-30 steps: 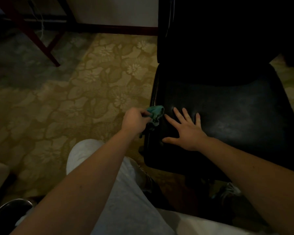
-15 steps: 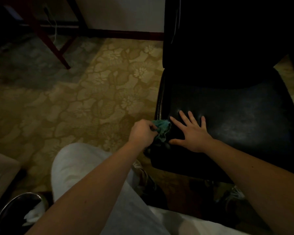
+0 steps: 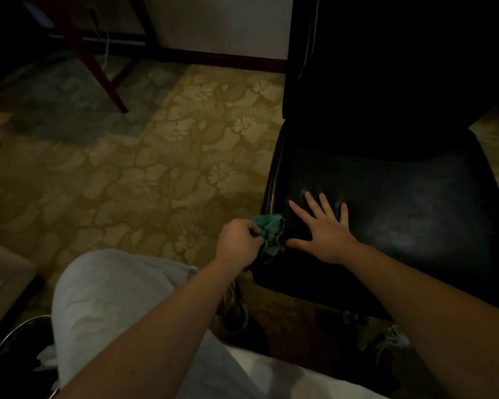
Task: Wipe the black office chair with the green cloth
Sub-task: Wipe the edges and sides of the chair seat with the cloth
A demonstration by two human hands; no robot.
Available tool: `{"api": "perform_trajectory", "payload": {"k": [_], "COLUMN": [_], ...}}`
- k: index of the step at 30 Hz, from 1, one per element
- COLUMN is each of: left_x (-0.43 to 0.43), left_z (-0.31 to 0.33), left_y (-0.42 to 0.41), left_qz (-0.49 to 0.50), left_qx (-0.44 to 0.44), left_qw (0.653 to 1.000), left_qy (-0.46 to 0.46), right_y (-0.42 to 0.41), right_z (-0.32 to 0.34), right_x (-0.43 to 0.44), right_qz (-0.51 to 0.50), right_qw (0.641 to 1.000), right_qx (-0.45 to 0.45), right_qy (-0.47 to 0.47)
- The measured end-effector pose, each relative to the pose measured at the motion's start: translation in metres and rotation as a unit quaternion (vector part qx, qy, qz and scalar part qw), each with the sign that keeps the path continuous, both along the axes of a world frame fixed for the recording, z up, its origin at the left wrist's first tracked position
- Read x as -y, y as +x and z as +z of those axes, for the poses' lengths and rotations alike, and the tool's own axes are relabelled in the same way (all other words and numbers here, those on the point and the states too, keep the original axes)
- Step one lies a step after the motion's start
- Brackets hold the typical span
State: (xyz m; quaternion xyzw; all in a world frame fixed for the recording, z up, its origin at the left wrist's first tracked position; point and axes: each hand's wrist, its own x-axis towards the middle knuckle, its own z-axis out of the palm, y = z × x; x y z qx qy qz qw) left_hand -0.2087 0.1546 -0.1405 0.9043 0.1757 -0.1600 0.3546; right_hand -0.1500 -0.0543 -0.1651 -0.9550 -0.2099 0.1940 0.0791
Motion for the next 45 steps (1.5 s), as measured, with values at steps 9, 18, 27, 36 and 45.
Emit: {"api": "perform_trajectory", "payload": {"k": [9, 18, 27, 36, 45], "left_x": [-0.001, 0.013, 0.013, 0.013, 0.020], "left_z": [0.004, -0.005, -0.012, -0.011, 0.002], "left_y": [0.019, -0.046, -0.054, -0.054, -0.063], "left_qz": [0.038, 0.072, 0.122, 0.162, 0.034], "left_qx": [0.029, 0.029, 0.025, 0.029, 0.003], "left_qw": [0.998, 0.995, 0.988, 0.974, 0.997], "left_qy": [-0.051, -0.064, -0.090, -0.155, -0.063], "right_y": [0.002, -0.001, 0.004, 0.000, 0.001], "right_z": [-0.004, -0.006, 0.006, 0.003, 0.005], "right_x": [0.002, 0.005, 0.002, 0.006, 0.006], "right_qz": [-0.006, 0.002, -0.008, -0.006, 0.000], "right_qw": [1.000, 1.000, 0.999, 0.999, 1.000], "right_qx": [-0.005, 0.005, -0.038, -0.020, -0.029], "right_qy": [0.000, -0.001, 0.026, 0.029, 0.010]}}
